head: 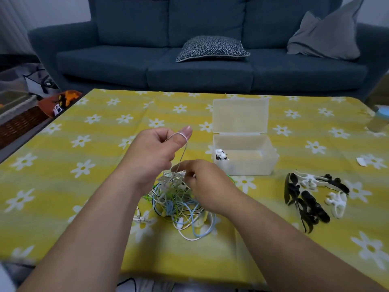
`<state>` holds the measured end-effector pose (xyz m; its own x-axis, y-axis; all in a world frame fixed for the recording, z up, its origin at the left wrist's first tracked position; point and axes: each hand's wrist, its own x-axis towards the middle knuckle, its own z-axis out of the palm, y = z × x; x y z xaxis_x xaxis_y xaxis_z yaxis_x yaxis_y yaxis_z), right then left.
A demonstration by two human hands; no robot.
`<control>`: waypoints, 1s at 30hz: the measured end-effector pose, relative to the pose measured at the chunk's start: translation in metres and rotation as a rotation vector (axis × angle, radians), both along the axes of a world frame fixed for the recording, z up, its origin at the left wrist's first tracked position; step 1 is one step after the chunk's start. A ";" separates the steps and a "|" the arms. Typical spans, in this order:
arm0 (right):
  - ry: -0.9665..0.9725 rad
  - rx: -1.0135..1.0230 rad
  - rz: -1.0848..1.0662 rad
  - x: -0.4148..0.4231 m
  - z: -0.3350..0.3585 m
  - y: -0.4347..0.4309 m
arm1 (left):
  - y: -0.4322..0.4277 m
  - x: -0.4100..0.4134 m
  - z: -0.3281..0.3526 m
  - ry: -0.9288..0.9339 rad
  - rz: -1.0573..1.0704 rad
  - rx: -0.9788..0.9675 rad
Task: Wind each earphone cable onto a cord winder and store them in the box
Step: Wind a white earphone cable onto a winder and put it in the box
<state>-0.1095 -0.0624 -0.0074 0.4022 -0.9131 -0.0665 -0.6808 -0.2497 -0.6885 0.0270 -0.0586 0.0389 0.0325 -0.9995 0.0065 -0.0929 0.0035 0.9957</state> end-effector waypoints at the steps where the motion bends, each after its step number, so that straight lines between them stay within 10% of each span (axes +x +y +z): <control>1: 0.019 0.000 0.025 0.001 -0.001 0.001 | 0.001 0.000 0.001 0.020 -0.009 -0.007; 7: 0.001 -0.058 -0.057 0.001 0.001 0.003 | 0.005 0.005 0.010 0.182 -0.002 -0.070; 17: -0.041 -0.180 -0.365 -0.025 0.010 -0.020 | -0.005 0.039 0.009 0.223 0.698 -0.059; 23: -0.518 -0.017 -0.210 -0.022 0.033 -0.012 | -0.004 0.017 -0.009 -0.429 0.351 0.103; 30: -1.032 0.297 -0.126 -0.032 0.063 -0.006 | -0.001 -0.003 -0.008 -0.151 -0.135 -0.067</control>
<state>-0.1419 -0.0684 0.0553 0.2949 -0.9552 0.0249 0.2532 0.0530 -0.9660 0.0241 -0.0595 0.0314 -0.1078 -0.9919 0.0676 -0.2350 0.0915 0.9677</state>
